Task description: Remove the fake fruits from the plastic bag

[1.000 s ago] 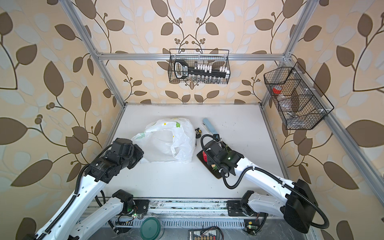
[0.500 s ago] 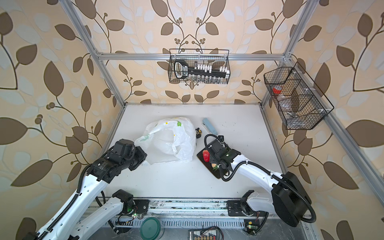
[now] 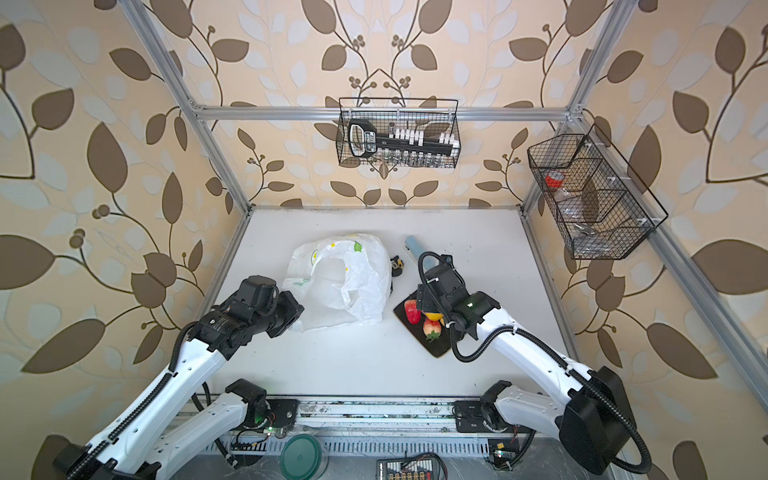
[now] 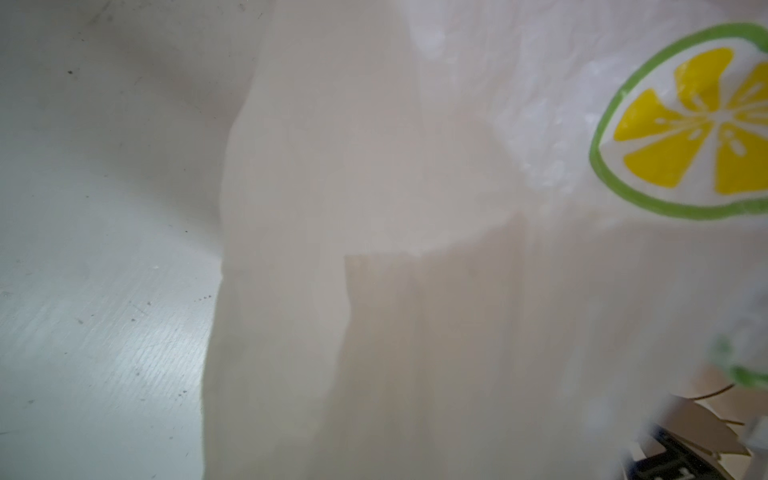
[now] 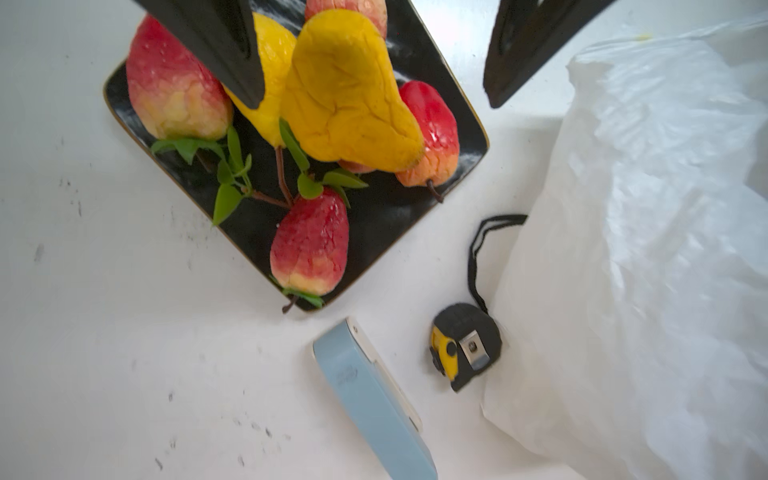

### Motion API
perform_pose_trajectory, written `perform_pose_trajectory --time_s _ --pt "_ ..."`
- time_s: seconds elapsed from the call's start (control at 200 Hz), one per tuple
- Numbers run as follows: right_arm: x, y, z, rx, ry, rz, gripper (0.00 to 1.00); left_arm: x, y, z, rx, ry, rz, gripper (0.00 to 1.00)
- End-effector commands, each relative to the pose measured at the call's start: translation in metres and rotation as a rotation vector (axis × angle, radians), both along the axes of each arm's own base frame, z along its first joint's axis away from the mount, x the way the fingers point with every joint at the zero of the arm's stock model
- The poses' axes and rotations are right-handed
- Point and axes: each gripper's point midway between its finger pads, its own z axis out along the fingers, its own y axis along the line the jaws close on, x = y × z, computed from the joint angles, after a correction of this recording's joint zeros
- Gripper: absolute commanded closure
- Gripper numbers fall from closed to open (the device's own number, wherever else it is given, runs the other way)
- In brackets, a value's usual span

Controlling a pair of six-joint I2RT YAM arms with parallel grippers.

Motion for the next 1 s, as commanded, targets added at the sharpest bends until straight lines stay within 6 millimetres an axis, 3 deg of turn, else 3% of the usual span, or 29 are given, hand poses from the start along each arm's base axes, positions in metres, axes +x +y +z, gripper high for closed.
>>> perform_pose_trajectory --time_s 0.0,0.07,0.13,0.23,0.36,0.435,0.635,0.77,0.885,0.995 --pt "0.01 0.006 0.012 0.025 -0.011 0.04 0.17 0.018 -0.021 0.008 -0.046 -0.071 -0.068 1.0" --pt "0.016 0.004 0.015 0.033 -0.019 0.045 0.17 0.021 -0.03 0.006 -0.038 -0.066 -0.105 0.98" --pt "0.02 0.001 0.016 0.032 -0.021 0.044 0.17 0.02 -0.035 0.005 -0.018 -0.059 -0.135 0.89" --pt "0.025 -0.005 0.016 0.042 -0.018 0.035 0.17 0.014 -0.027 0.007 0.037 -0.053 -0.137 0.63" --pt "0.031 -0.007 0.019 0.078 -0.027 0.035 0.16 -0.003 0.004 0.02 0.149 -0.07 -0.079 0.19" --pt "0.034 -0.006 0.018 0.093 -0.027 0.043 0.16 -0.015 0.023 0.032 0.22 -0.076 -0.049 0.02" --pt "0.041 -0.025 0.017 0.09 -0.034 0.003 0.17 -0.04 0.073 0.07 0.412 -0.086 0.057 0.01" --pt "0.046 -0.059 0.018 0.045 -0.06 -0.073 0.17 -0.045 0.11 0.105 0.569 -0.115 0.178 0.01" --pt "0.045 -0.099 0.013 -0.021 -0.124 -0.189 0.18 -0.023 0.124 0.118 0.73 -0.147 0.203 0.01" --pt "0.045 -0.137 0.005 -0.082 -0.211 -0.327 0.19 0.015 0.133 0.108 0.781 -0.155 0.237 0.01"
